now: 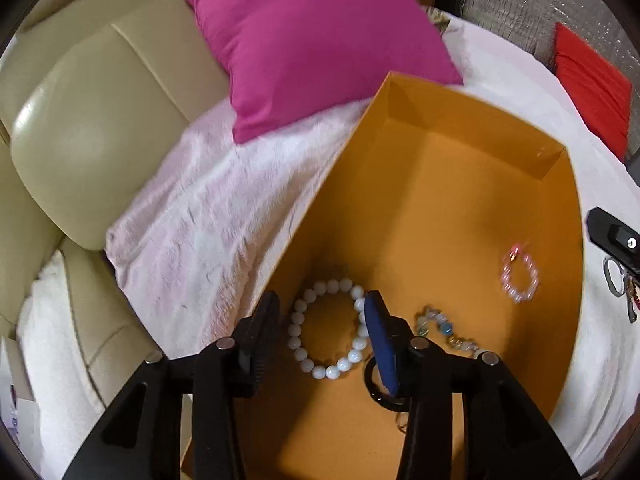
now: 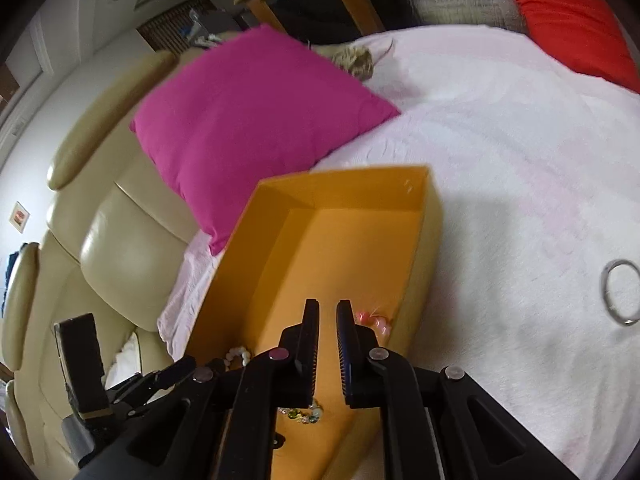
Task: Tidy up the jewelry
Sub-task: 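Carry both bracelets into the orange box and open both tools, then move the right tool toward the black rubber ring beside the red bracelet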
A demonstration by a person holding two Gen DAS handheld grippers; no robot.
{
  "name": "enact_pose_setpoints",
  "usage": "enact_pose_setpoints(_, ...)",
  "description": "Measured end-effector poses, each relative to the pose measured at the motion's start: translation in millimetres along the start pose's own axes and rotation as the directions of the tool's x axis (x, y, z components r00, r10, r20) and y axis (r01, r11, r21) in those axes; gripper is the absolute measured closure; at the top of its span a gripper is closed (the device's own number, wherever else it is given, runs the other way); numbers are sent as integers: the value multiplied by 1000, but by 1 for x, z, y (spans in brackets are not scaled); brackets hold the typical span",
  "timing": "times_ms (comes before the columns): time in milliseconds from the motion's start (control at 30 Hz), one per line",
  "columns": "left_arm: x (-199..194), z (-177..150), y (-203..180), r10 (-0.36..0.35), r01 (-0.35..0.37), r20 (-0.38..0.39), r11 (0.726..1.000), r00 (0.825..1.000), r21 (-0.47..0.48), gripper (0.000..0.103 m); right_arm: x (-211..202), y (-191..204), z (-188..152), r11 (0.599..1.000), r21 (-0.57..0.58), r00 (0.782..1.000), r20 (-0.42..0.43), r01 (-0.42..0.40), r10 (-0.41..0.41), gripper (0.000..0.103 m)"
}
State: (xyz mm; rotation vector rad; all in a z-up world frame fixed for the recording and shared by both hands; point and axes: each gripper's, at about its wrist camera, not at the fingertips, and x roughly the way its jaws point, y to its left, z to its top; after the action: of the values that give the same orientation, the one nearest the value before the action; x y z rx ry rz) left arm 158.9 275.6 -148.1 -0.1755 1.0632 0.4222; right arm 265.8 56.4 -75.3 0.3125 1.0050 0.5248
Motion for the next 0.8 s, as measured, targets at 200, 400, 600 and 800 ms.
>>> enact_pose_setpoints(200,-44,0,-35,12,-20,123,998,992,67,50,-63,-52,5,999,52,995,103,5,-10,90)
enact_pose_setpoints(400,-91,-2,-93,-42,5,227,987,973,162,49,-135,-148,-3,984,163,982,164,70,-96,90)
enact_pose_setpoints(600,-118,-10,-163,-93,20,261,964,961,266,48,-183,-261,-27,908,415,976,170,57,-139,90)
enact_pose_setpoints(800,-114,-30,-226,-120,37,212,932,970,360,48,-181,-312,-37,848,528,988,98,48,-117,87)
